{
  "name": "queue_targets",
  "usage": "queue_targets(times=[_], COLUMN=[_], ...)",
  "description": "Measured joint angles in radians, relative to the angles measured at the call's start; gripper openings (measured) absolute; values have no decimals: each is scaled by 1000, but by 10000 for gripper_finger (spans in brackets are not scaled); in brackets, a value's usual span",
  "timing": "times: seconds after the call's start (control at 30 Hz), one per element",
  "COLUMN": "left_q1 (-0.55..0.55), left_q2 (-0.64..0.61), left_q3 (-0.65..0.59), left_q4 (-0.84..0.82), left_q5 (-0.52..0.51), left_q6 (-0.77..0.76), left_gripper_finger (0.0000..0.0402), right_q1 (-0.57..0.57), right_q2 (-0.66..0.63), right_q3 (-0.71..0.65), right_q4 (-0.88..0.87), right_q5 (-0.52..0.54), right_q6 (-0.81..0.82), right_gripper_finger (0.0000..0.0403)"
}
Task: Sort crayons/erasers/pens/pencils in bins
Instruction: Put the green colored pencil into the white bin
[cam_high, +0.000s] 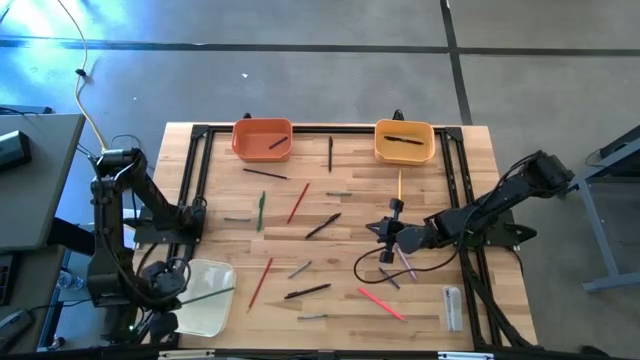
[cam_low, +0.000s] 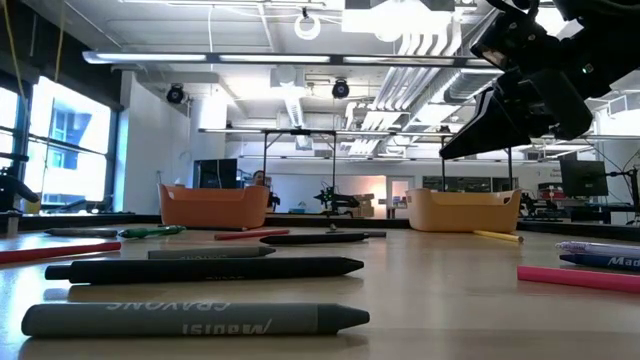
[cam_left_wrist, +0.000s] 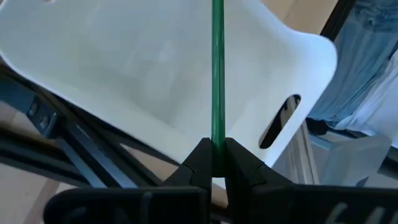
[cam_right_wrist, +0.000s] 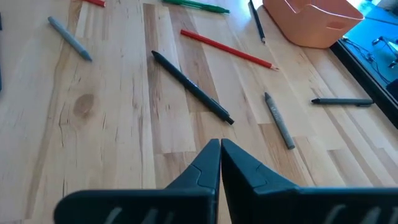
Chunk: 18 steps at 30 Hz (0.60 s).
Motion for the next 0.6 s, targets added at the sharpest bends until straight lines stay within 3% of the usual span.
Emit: queue_targets(times=[0.6], left_q1=[2], left_q2=[5], left_q3=[-3], left_q4=[-60], left_q5=[56], left_q6=[-56], left_gripper_finger=[18], right_q1=[0], right_q2=[0], right_q3=[0], right_q4=[4], right_q5=[0], right_q6=[0], right_gripper_finger=[7])
